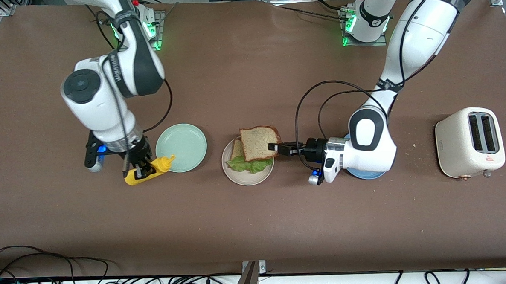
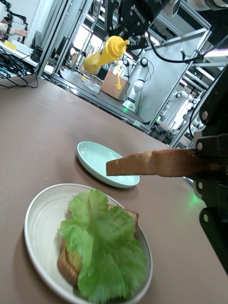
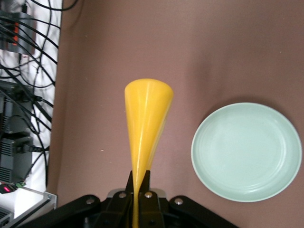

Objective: Make sandwich on beige plate with both arms
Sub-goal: 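Lower the bread onto the lettuce while the right gripper sets down mustard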

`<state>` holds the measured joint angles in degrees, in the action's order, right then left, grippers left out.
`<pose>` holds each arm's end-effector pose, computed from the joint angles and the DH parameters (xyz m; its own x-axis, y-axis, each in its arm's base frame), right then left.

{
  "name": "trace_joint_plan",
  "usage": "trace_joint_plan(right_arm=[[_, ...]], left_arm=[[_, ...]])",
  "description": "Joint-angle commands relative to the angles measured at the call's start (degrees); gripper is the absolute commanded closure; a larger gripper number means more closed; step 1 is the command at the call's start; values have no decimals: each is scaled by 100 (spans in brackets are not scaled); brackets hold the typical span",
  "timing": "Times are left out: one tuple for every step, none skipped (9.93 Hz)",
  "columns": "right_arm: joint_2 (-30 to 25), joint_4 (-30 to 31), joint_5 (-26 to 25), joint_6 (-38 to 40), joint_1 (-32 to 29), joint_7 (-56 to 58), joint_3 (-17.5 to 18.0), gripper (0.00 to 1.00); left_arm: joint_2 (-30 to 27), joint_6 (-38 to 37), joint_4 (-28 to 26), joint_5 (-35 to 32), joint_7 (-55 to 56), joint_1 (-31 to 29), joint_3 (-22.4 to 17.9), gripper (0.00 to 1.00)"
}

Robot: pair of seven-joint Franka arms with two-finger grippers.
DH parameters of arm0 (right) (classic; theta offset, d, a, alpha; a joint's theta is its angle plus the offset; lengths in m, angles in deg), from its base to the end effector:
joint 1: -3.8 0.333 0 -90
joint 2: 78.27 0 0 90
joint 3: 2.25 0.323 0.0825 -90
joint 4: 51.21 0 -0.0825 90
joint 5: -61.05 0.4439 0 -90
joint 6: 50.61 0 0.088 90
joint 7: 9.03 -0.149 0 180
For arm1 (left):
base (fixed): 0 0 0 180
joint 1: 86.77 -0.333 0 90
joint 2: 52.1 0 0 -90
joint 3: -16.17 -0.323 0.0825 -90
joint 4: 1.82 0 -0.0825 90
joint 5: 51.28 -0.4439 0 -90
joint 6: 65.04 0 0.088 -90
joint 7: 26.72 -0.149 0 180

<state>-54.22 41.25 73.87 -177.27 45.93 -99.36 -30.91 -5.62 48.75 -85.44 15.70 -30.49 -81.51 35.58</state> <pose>0.7196 0.2247 0.3717 0.1760 -0.9843 -0.0098 -0.9584 -0.1691 -0.2300 0.6878 -0.3710 0.2015 0.8823 -0.0494 -0.4681 0.4174 -0.3775 0.8266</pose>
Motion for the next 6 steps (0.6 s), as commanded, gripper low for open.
trace_joint_plan(right_arm=[[-592,736,832,-8,-64,1292,-253,100],[-664,930,1298,9,-73,1969,-498,100],[-726,1045,1494,36,-82,2454,-709,100],[-787,1107,1722,219,-91,2789,-894,100],[-857,1186,2168,403,-91,3089,-1078,100],[-902,1300,2616,640,-82,3387,-1367,100]], left_arm=[[430,20,547,411,-71,168,-43,100],[658,20,810,534,-341,247,-52,100],[774,20,839,770,-726,300,-52,100],[801,20,830,816,-939,318,-52,100],[801,20,813,799,-976,336,-52,100],[801,20,795,738,-1055,423,-78,100]])
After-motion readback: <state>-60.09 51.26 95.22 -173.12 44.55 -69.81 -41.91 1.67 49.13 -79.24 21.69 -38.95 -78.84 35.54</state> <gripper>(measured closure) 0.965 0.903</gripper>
